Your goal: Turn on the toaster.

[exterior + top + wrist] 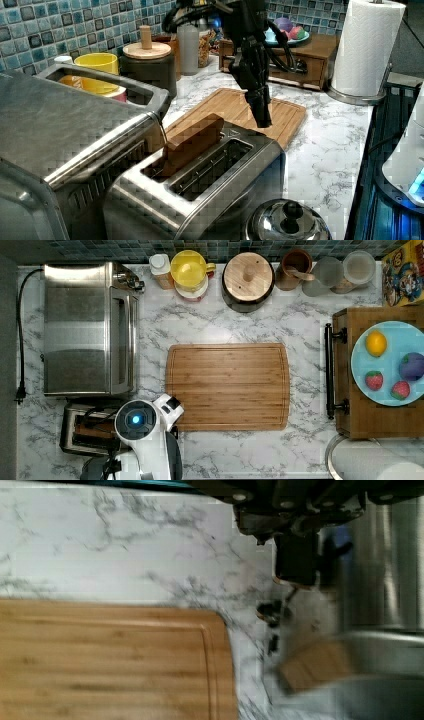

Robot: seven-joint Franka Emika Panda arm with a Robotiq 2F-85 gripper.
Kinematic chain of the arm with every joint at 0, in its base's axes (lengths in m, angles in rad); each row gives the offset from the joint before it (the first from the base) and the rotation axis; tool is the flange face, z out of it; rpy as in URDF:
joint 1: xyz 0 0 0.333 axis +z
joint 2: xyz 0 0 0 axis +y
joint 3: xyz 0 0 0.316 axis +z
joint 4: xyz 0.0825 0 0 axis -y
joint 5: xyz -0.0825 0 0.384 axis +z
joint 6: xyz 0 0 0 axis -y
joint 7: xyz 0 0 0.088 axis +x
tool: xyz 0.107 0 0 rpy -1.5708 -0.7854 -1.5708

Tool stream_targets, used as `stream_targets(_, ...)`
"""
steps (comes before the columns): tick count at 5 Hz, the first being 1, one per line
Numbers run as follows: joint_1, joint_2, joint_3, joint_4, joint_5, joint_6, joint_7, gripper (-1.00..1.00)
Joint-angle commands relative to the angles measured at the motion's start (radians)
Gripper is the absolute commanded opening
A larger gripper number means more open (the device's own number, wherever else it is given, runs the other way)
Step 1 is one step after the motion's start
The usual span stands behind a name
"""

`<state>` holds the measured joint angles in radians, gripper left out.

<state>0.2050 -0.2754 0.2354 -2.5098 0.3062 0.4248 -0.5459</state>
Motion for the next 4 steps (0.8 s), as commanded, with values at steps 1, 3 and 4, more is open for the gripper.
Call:
stream_targets(1, 0.054, 0.019, -0.013, 0.016, 0.082, -0.002, -0.099, -1.00)
stream_targets(3, 0.056, 0.062, 0.016, 0.022, 0.066, 0.029, -0.066, -1.00)
stream_targets(4, 0.046, 0.075, 0.025, -0.004, 0.050, 0.094, -0.017, -1.00)
